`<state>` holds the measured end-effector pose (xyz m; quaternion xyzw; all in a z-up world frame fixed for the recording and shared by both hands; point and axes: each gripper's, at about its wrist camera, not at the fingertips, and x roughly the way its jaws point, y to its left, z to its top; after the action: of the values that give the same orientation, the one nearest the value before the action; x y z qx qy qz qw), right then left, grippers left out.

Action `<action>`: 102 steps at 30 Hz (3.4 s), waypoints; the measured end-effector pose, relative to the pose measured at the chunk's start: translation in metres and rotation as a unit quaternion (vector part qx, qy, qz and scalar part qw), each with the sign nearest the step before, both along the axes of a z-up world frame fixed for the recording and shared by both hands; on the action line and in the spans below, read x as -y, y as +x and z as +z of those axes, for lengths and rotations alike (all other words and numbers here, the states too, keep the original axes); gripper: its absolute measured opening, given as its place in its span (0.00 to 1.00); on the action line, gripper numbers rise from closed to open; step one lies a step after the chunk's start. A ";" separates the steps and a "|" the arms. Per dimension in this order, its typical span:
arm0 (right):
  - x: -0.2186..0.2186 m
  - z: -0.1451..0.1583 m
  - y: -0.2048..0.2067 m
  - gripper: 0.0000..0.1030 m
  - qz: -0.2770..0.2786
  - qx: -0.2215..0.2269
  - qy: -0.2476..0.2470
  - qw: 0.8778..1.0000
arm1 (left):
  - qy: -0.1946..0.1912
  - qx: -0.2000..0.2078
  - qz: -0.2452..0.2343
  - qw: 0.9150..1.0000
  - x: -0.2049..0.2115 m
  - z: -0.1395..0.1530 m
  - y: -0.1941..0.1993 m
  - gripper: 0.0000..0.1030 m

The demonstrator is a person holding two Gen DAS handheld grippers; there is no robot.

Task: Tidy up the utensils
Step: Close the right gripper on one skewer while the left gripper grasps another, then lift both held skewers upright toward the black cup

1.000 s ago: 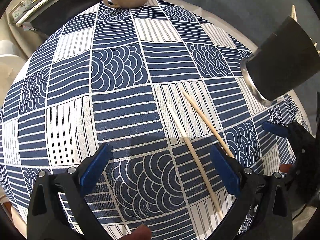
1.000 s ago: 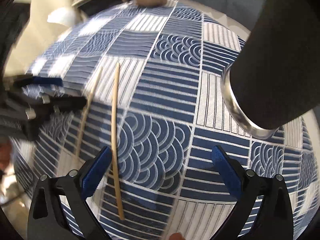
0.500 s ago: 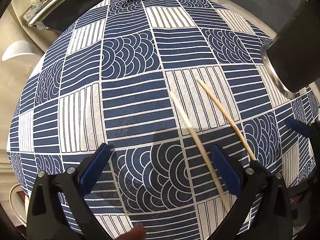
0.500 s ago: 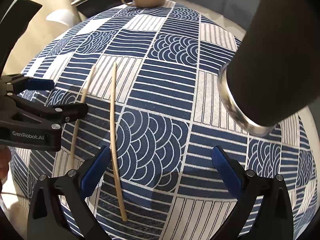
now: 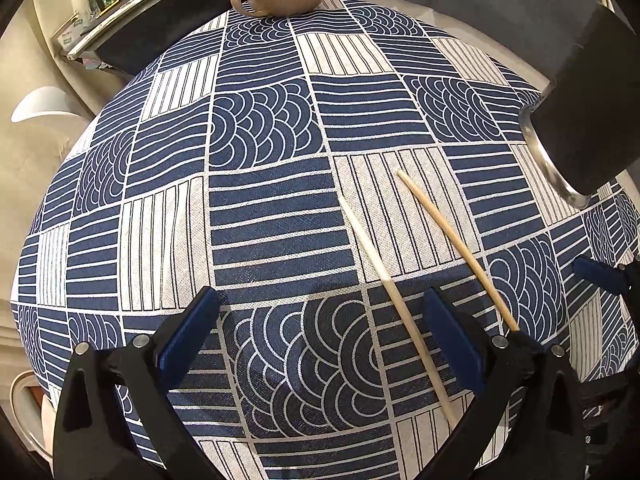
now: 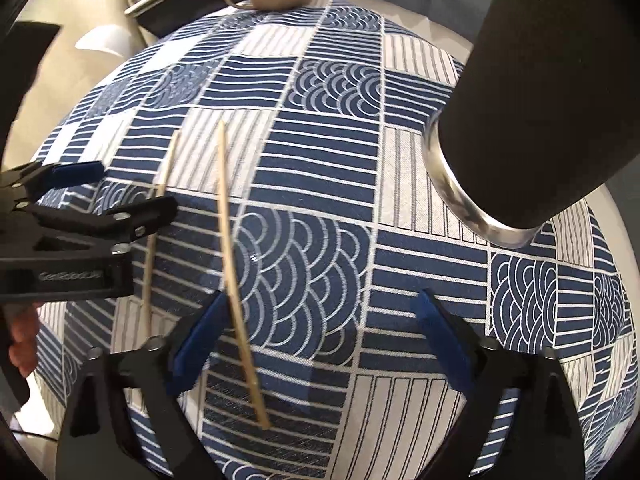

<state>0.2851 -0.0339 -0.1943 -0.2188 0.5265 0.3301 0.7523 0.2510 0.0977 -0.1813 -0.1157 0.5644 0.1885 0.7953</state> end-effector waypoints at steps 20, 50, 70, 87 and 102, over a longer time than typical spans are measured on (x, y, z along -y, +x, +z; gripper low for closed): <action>0.052 0.014 -0.032 0.05 -0.067 -0.089 0.097 0.989 | -0.087 -0.019 -0.015 0.996 -0.031 0.018 -0.039 0.06; 0.082 0.088 -0.050 0.07 -0.218 -0.079 0.167 0.958 | -0.121 0.051 -0.200 0.971 -0.040 0.094 -0.001 0.05; -0.014 0.007 -0.052 0.06 -0.140 -0.045 -0.008 0.989 | -0.125 0.070 -0.274 0.951 -0.055 0.104 -0.007 0.05; 0.041 0.091 -0.081 0.05 -0.268 0.000 0.207 0.941 | -0.138 0.103 -0.343 0.923 -0.048 0.122 -0.001 0.05; 0.097 0.199 -0.011 0.05 -0.254 0.093 0.310 0.911 | -0.130 0.189 -0.334 0.914 -0.008 0.198 0.037 0.05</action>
<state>0.2745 -0.1308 0.0051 0.1369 0.3629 0.2523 0.8865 0.2876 0.1062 0.0162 -0.0565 0.4291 -0.1883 0.8816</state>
